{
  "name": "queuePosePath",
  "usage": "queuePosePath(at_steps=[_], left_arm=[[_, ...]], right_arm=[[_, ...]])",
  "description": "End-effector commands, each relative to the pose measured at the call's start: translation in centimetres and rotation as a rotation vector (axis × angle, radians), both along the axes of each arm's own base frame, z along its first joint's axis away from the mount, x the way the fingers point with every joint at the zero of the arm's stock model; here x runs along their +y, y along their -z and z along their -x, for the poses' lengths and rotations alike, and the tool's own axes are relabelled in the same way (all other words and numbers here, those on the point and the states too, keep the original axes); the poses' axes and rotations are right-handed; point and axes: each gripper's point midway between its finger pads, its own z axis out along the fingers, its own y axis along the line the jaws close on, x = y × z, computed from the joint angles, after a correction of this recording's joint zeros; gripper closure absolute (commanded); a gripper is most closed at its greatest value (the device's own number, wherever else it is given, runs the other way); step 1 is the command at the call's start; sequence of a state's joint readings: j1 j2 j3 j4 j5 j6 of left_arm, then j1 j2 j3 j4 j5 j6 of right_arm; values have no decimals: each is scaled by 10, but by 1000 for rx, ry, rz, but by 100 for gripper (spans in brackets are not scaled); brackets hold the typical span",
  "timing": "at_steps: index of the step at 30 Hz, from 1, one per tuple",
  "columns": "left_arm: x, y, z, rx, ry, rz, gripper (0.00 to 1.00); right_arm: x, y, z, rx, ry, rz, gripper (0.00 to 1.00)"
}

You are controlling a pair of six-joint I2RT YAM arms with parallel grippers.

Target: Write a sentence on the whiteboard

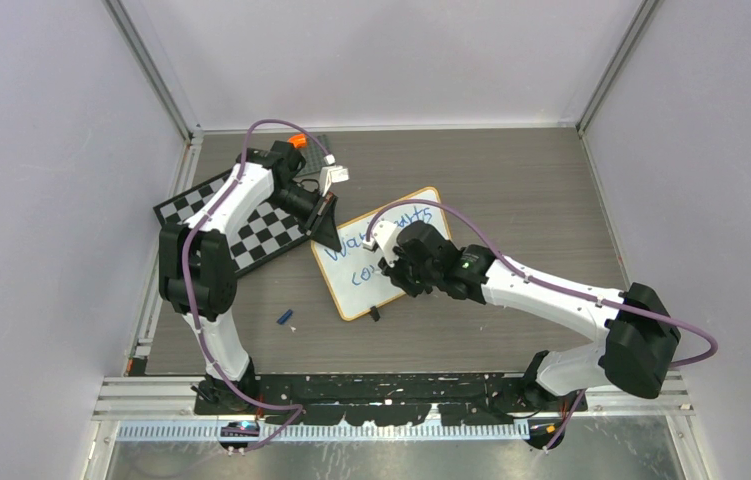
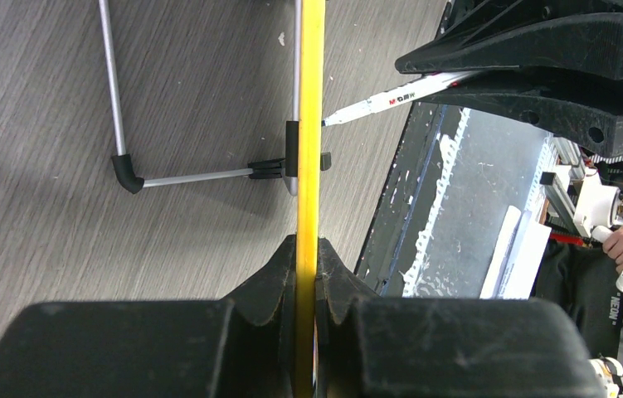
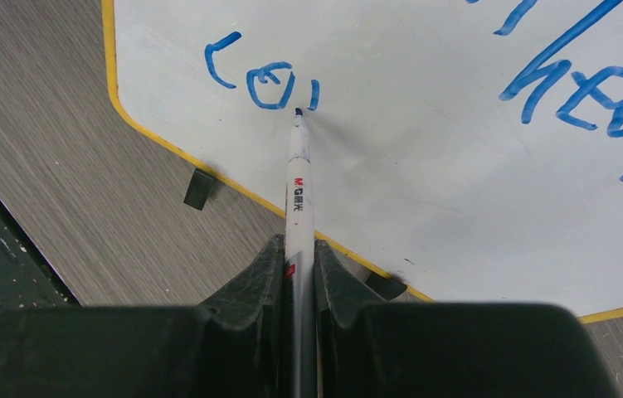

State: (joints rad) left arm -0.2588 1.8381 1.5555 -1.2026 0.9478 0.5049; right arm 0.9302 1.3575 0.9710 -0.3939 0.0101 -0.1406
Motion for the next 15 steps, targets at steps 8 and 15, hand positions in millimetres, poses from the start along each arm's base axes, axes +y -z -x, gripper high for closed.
queuePosePath(at_steps=[8, 15], left_arm=[[-2, 12, -3, 7, 19, -24, 100], [-2, 12, -2, 6, 21, -24, 100]], right_arm=[[10, -29, -21, -88, 45, -52, 100], [7, -21, -20, -73, 40, -30, 100]])
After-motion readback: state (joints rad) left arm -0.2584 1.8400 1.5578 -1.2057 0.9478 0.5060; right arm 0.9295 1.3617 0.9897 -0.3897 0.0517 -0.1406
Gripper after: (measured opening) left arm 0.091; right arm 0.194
